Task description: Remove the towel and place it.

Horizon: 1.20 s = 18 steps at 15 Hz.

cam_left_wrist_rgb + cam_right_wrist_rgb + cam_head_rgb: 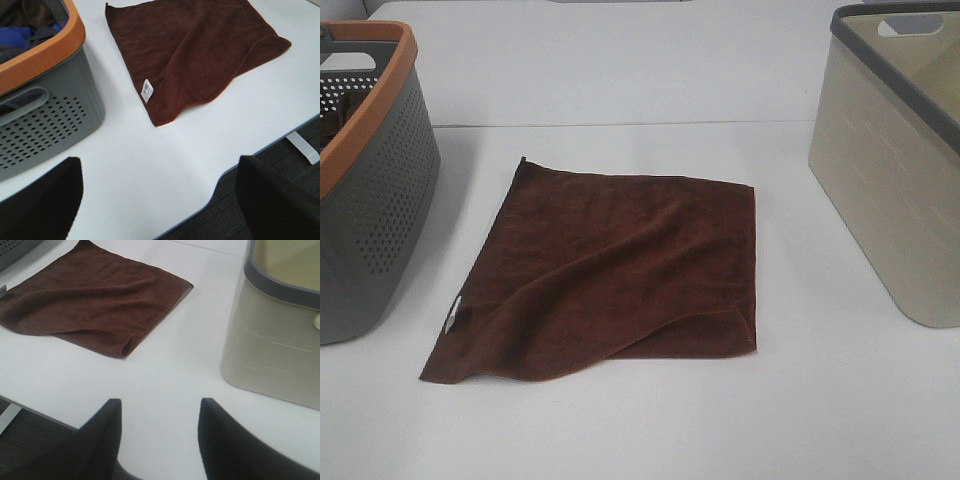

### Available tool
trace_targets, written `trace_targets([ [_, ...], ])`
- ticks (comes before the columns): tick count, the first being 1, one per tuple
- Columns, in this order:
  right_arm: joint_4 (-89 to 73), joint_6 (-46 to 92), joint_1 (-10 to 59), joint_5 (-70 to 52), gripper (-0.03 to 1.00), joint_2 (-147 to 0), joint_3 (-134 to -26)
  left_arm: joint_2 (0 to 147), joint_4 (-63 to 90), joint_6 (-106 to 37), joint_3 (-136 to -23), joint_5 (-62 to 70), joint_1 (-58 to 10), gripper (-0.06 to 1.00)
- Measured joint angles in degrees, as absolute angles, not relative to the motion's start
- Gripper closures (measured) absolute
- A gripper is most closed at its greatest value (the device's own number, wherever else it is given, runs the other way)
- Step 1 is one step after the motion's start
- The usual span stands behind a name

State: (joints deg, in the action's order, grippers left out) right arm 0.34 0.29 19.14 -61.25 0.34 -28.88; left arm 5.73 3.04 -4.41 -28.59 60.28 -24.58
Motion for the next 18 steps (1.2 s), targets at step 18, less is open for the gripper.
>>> trace_targets([
  [18, 0.0, 0.3, -1.1, -61.2, 0.5, 0.3, -28.9, -0.2, 3.0, -4.6, -28.6, 60.1, 0.2, 0.15],
])
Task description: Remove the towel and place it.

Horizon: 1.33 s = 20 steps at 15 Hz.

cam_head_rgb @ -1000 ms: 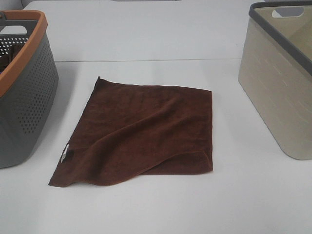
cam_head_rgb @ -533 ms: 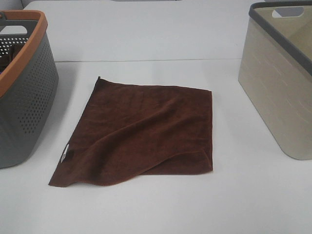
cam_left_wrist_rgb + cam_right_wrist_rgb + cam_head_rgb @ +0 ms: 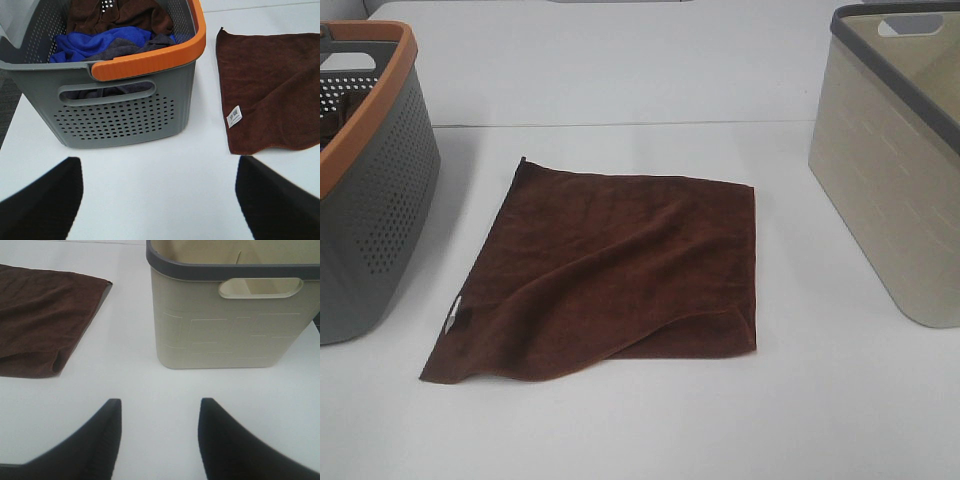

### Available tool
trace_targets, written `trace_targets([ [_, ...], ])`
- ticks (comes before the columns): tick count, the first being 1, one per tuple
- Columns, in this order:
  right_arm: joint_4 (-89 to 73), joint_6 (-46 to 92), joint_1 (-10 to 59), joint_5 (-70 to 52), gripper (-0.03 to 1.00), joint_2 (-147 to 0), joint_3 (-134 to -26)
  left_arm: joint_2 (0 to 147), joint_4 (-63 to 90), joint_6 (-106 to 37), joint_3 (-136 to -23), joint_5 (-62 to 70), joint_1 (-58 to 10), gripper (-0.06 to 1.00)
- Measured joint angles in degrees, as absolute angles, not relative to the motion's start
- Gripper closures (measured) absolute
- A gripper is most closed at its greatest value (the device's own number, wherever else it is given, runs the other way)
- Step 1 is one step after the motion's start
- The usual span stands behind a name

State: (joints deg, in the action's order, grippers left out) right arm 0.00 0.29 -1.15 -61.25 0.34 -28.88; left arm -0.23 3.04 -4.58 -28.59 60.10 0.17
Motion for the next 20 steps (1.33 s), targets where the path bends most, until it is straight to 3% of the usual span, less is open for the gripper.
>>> trace_targets([
  [20, 0.0, 0.3, -1.1, -61.2, 0.5, 0.3, -28.9, -0.2, 3.0, -4.6, -28.6, 60.1, 0.2, 0.15],
])
